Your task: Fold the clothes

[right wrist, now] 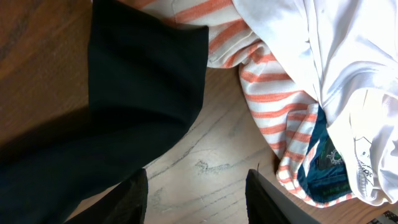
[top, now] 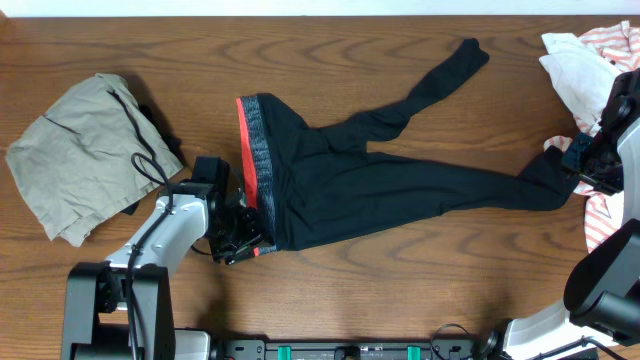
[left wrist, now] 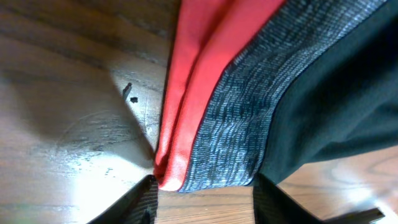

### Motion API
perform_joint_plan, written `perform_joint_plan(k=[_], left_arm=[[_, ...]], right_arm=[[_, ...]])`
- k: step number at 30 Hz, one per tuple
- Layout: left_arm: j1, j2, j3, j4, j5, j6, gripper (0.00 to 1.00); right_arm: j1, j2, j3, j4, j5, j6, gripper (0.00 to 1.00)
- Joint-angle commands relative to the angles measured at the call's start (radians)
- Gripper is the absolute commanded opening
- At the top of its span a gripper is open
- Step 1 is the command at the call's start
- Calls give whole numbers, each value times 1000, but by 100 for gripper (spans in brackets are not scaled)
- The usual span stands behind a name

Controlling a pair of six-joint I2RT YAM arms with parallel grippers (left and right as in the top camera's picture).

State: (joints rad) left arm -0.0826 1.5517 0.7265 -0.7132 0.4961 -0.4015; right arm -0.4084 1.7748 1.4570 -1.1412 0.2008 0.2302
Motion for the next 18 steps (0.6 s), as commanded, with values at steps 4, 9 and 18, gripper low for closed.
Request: perform_joint_plan(k=[4,9,18], left_arm=[[-2,27,-14,-1,9,-24,68],[-2,29,-23,0,10,-58,66],[-2,29,-23,15,17,-71,6]], right_arm=[[-4,-6,-7,-8,0,0,49],[-4,-6,-7,-8,0,0,49],[-4,-6,-7,-12,-4,0,49]])
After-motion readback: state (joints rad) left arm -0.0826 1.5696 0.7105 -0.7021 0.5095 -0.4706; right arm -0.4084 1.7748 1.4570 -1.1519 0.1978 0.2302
